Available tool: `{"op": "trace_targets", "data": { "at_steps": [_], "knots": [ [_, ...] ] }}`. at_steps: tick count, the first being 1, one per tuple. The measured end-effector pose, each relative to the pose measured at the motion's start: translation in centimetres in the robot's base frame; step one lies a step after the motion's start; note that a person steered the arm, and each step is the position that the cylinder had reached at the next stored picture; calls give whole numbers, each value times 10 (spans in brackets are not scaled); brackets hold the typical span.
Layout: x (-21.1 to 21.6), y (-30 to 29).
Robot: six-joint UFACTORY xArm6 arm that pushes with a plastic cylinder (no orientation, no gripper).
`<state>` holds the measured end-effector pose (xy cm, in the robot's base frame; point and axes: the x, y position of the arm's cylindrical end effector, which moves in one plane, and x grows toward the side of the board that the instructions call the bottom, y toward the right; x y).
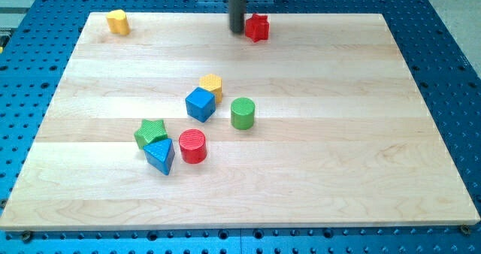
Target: Place the red star at the top center of the board
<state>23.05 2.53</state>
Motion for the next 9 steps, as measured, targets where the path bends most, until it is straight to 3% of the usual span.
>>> {"op": "trace_targets", "data": {
  "at_steps": [2, 3, 4, 5, 6, 7, 9],
  "knots": [
    [2, -42],
    [4, -7],
    [18, -35],
    [50, -25],
    [65, 18],
    [44, 57],
    [17, 36]
  ]
}}
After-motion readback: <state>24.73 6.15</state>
